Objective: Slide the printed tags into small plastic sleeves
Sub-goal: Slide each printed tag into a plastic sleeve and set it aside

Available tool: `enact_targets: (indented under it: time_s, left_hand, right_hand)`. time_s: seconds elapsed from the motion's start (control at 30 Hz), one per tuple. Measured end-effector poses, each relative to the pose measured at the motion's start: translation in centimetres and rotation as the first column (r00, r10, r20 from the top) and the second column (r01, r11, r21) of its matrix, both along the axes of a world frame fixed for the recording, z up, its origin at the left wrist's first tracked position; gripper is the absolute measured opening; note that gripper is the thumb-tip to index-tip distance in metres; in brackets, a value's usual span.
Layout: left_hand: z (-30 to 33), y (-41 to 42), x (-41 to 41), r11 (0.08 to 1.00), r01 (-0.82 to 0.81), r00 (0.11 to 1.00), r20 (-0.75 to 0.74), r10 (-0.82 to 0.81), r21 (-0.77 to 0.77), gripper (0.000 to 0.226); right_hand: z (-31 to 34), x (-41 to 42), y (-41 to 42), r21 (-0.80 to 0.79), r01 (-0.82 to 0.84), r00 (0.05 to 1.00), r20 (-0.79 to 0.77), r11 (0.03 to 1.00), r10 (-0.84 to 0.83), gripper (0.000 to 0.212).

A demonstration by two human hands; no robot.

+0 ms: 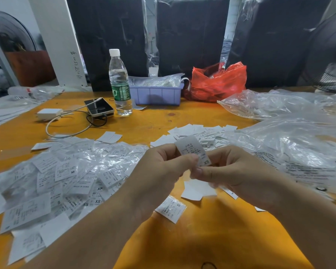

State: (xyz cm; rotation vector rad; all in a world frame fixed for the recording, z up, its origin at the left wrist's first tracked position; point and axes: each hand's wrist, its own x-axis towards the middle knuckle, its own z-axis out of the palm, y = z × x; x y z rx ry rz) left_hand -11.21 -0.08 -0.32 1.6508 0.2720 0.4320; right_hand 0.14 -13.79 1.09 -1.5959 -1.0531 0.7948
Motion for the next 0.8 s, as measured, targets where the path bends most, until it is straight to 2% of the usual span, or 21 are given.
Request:
enact_targets:
  time_s: [0.07, 0.17, 0.37, 0.43, 0.53, 0.63, 0.8]
  left_hand:
    - [-0.04, -0.12, 0.0, 1.0, -0.012, 1.0, 0.016, 0.012, 0.026, 0.011]
    - [-0.05, 0.04, -0.02, 0.999, -0.05, 0.997, 0.056, 0.049, 0.019, 0.02]
    - [0.5, 0.43, -0.1, 0.98, -0.141, 0.981, 0.11, 0.157, -0.144, 0.019]
    - [0.62, 0.42, -0.08, 0.976, -0.142, 0.981, 0.111, 0.161, -0.165, 0.017]
    - [0.68, 0.29, -0.09, 0.976, -0.127, 0.982, 0.115, 0.148, -0.176, 0.017]
    - [0.6, 0.13, -0.12, 0.982, -0.116, 0.985, 0.112, 0.133, -0.147, 0.019]
    - [0.55, 0.16, -0.16, 0.984, -0.109, 0.985, 0.116, 0.126, -0.139, 0.023]
  right_hand:
    - [-0.07, 0.01, 0.01, -0.011, 0.0, 1.0, 0.03, 1.0, 0.001, 0.052]
    - [0.08, -0.03, -0.04, -0.004, 0.009, 1.0, 0.014, 1.0, -0.009, 0.039]
    - [0.2, 0.19, -0.19, 0.007, 0.067, 0.998, 0.016, 0.998, -0.067, 0.036]
    - [0.3, 0.16, -0.2, 0.013, 0.066, 0.998, 0.023, 0.998, -0.067, 0.03]
    - [0.25, 0.24, -0.22, 0.004, 0.054, 0.997, 0.046, 0.999, -0.054, 0.032]
    - [0.15, 0.25, -0.15, 0.011, 0.048, 0.999, 0.013, 0.999, -0.048, 0.027]
    - [-0.02, 0.51, -0.17, 0.027, 0.071, 0.997, -0.027, 0.997, -0.07, 0.044]
